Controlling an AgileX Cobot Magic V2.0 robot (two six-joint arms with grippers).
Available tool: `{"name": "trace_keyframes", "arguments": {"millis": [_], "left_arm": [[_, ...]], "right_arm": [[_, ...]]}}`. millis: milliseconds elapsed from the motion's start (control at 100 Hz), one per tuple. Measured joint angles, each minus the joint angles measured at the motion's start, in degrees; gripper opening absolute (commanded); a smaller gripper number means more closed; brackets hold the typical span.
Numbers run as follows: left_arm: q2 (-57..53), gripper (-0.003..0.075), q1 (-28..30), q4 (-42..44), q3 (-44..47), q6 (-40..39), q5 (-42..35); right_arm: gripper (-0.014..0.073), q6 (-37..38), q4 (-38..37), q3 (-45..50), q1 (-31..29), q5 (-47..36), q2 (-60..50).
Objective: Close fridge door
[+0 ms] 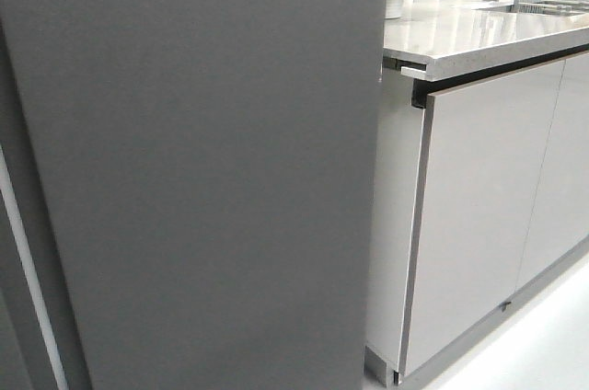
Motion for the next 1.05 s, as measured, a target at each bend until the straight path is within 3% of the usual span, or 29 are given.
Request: {"name": "trace_keyframes", "arguments": {"millis": [1050], "left_arm": [[0.0, -0.002, 0.0, 0.0, 0.0, 0.0, 0.0]], "right_arm": [[-0.0046, 0.0, -0.9, 0.0, 0.0, 0.0, 0.0]]}}
